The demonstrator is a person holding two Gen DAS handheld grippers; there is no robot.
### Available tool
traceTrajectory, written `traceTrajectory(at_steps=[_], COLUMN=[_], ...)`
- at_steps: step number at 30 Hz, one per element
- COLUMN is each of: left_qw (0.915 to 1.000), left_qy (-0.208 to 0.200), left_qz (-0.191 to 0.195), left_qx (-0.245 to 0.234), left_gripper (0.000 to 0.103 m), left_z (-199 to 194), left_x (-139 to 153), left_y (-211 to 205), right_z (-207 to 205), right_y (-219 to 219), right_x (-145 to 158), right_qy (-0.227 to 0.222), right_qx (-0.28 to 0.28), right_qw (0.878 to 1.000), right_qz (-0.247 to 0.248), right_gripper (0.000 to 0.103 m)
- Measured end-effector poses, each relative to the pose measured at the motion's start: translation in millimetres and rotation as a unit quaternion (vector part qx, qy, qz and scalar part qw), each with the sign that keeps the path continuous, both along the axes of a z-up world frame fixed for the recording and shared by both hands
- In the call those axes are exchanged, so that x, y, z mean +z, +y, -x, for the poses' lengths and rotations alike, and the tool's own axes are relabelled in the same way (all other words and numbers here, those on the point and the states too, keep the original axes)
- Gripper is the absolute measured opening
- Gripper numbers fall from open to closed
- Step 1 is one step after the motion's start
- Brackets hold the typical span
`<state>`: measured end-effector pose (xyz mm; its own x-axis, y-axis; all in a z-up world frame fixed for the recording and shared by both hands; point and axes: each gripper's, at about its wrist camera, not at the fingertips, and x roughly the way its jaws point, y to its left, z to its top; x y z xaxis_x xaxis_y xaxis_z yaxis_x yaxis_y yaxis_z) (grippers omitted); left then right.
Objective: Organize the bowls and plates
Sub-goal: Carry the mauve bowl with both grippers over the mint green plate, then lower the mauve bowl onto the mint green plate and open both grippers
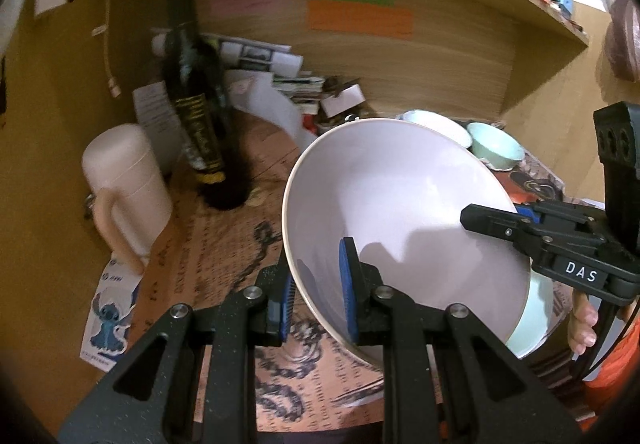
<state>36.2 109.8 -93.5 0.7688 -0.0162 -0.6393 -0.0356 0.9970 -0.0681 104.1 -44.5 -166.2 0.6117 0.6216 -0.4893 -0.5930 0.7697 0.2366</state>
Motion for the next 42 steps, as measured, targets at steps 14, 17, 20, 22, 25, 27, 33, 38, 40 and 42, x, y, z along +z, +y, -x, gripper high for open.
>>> traceTrajectory(at_steps=[14,17,20,22,25,27,33,38,40,42], left_qw=[0.9986,0.9979,0.9968,0.996,0.9952,0.9949,0.9952,0.9956,0.9961,0.9969], left_qy=[0.04,0.05,0.063,0.071,0.078,0.081,0.08,0.075,0.067,0.05], left_qz=[0.018,0.026,0.038,0.043,0.045,0.044,0.04,0.032,0.027,0.025], left_qx=[0.031,0.033,0.033,0.033,0.037,0.039,0.04,0.046,0.051,0.056], left_gripper=[0.02,0.02,0.02,0.02,0.02,0.02,0.02,0.021,0.028,0.04], left_z=[4,1,-5,-7,-11,-13,-16,-13,-9,-5], left_x=[-33,-43,-51,-57,-64,-68,-70,-65,-58,-47], left_y=[37,42,47,48,49,50,52,52,53,52], right_z=[-21,-27,-31,-34,-36,-36,-37,-33,-27,-21], right_y=[42,47,52,55,62,64,64,56,49,40], right_x=[-23,-30,-36,-41,-47,-49,-47,-35,-27,-16], right_qy=[0.039,0.05,0.064,0.073,0.08,0.078,0.082,0.062,0.046,0.021], right_qx=[0.031,0.03,0.03,0.03,0.03,0.029,0.031,0.021,0.015,0.002], right_qw=[0.998,0.997,0.996,0.995,0.993,0.993,0.993,0.995,0.997,0.998], right_qz=[0.041,0.048,0.055,0.061,0.077,0.084,0.084,0.069,0.059,0.053], right_gripper=[0.019,0.019,0.019,0.019,0.019,0.019,0.022,0.025,0.034,0.046])
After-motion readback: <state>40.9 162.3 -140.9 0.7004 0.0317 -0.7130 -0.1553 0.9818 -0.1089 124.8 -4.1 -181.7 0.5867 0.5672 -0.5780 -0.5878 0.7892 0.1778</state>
